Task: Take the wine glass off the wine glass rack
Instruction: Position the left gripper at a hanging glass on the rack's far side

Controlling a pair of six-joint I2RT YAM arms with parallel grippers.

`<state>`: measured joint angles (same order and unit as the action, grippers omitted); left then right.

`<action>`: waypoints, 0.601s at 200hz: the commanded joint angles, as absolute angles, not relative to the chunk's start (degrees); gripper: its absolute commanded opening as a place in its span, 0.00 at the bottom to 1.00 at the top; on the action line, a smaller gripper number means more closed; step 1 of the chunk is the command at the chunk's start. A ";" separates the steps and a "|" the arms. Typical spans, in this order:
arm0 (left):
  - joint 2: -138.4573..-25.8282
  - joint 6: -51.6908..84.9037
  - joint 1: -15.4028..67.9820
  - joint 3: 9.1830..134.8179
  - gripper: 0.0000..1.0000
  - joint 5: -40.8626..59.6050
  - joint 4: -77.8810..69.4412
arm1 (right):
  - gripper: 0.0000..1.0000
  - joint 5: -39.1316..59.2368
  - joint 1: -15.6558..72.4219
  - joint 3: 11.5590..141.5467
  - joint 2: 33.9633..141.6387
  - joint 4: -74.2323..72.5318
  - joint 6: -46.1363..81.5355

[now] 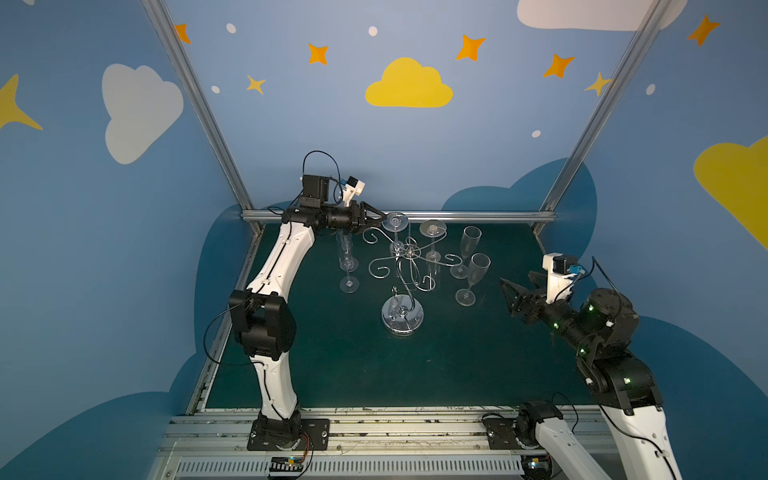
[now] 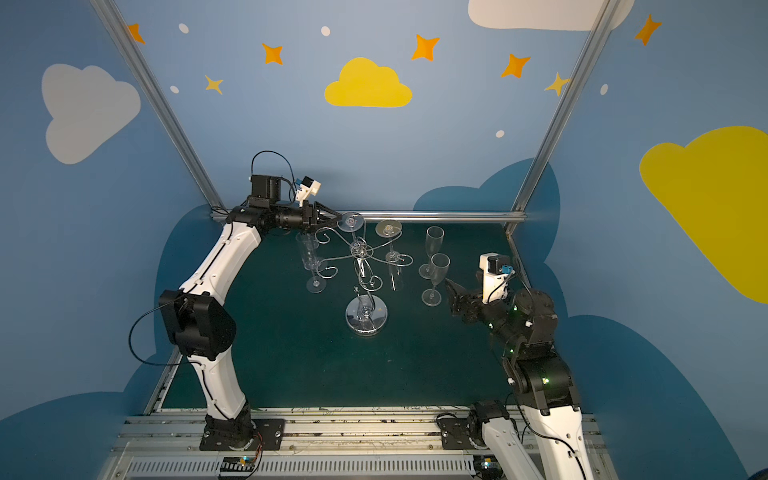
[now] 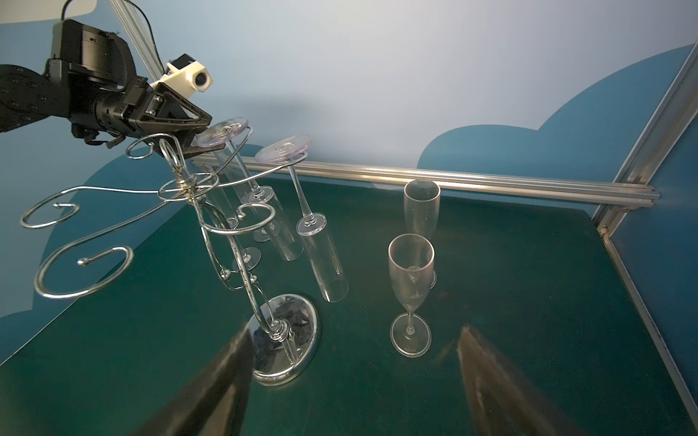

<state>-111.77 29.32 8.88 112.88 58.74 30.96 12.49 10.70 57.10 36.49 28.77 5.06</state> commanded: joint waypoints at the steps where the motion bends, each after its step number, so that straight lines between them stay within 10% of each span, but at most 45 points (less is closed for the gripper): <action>1: -111.96 28.03 9.73 114.37 0.50 60.45 31.62 | 0.84 12.00 10.63 58.12 36.74 29.81 4.49; 120: -113.16 29.22 10.37 114.83 0.25 60.76 30.58 | 0.84 11.16 10.63 57.41 36.74 29.97 3.89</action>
